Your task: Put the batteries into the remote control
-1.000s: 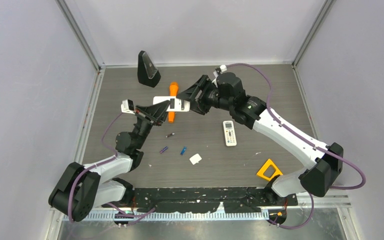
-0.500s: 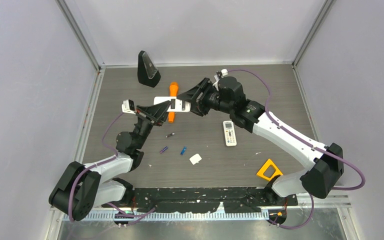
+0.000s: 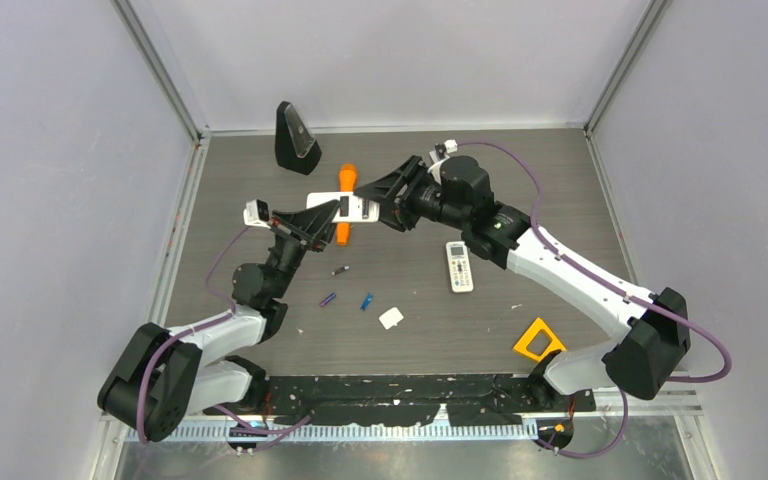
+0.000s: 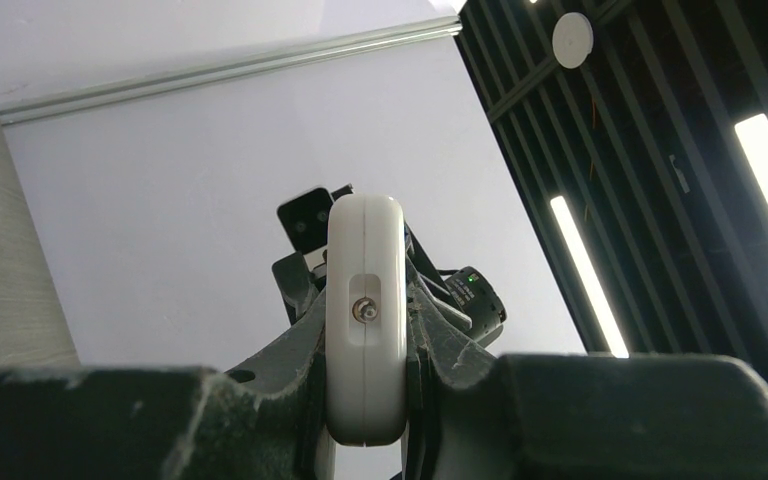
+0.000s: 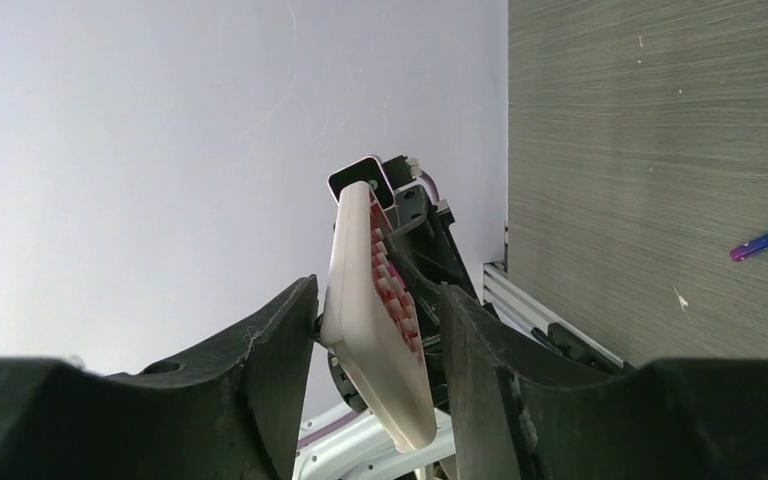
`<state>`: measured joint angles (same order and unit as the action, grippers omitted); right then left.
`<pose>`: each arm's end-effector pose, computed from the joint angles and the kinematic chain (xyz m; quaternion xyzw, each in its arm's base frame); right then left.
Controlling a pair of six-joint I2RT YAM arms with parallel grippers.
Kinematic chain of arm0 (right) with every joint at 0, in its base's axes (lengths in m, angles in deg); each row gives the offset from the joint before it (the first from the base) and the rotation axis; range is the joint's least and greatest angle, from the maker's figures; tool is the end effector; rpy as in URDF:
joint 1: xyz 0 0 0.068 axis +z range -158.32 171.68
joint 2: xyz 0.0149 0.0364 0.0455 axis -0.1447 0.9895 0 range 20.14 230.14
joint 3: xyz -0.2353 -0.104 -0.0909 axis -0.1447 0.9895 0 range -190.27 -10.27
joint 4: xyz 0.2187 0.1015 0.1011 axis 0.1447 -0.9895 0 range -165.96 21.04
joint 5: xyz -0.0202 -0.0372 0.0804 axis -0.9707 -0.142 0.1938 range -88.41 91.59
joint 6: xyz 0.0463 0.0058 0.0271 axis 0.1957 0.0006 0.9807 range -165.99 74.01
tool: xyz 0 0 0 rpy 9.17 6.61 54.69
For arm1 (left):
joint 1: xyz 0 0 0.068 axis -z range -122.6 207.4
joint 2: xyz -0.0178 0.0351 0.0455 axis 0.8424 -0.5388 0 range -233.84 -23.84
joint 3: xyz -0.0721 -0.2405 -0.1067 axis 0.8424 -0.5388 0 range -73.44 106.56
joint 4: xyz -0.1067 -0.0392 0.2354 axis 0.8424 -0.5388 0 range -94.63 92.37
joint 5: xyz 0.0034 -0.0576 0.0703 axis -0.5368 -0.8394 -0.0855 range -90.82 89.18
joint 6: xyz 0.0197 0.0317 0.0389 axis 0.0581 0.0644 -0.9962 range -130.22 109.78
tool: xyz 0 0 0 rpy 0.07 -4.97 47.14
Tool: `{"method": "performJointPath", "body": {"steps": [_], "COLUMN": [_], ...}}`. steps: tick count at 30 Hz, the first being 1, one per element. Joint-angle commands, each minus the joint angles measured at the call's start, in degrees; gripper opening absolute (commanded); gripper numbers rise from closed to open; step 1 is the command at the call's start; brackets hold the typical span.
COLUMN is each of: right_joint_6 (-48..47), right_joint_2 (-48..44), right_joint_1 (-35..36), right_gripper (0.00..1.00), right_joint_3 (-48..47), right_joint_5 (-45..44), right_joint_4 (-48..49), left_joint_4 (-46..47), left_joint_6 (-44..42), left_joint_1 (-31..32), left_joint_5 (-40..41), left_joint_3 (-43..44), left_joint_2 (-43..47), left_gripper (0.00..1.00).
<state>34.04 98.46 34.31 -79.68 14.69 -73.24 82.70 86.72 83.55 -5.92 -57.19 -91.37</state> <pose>0.2327 0.2251 0.3685 0.1825 0.7602 0.5844 0.2176 0.1914 -0.0976 0.2569 -0.2621 0.4353 -0.7678 0.3903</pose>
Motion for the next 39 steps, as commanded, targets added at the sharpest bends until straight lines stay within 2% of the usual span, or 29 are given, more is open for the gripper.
{"method": "performJointPath", "body": {"steps": [1, 7, 15, 27, 30, 32, 33, 39], "right_joint_6": [1.31, 1.44, 2.40, 0.89, -0.88, -1.89, -3.01, -7.49], "right_joint_2": [-1.55, -1.39, -1.33, -1.67, -1.66, -1.54, -1.36, -1.23], "right_joint_1": [-0.25, -0.18, -0.20, -0.20, -0.24, -0.23, -0.27, -0.40], "right_gripper": [0.52, 0.49, 0.38, 0.27, 0.31, 0.39, 0.47, 0.50], "right_joint_3": [1.08, 1.61, 3.94, 5.09, 4.30, 3.74, 3.22, 2.27], "right_joint_5": [2.19, 3.57, 5.73, 6.37, 5.79, 5.36, 4.44, 2.44], "right_joint_4": [1.74, 1.89, 3.25, 2.98, 2.46, 2.37, 2.40, 1.55], "left_joint_4": [5.01, 4.99, 5.08, 4.98, 4.99, 4.97, 4.91, 1.60], "left_joint_6": [0.39, -0.39, -0.25, 4.31, 6.90, 8.39, 9.89, 13.77], "left_joint_1": [0.13, 0.13, 0.08, 0.13, 0.13, 0.13, 0.29, 0.65], "left_joint_5": [1.70, 0.72, 1.29, 4.48, 6.12, 6.83, 7.33, 9.45], "left_joint_3": [1.48, 2.37, 2.49, 2.09, 1.78, 1.44, 0.98, -0.74], "left_joint_2": [1.02, 0.94, 1.41, 2.69, 2.83, 2.78, 3.08, 5.73], "left_gripper": [0.00, 0.00, 0.00, 0.00, 0.00, 0.00, 0.00, 0.00]}}
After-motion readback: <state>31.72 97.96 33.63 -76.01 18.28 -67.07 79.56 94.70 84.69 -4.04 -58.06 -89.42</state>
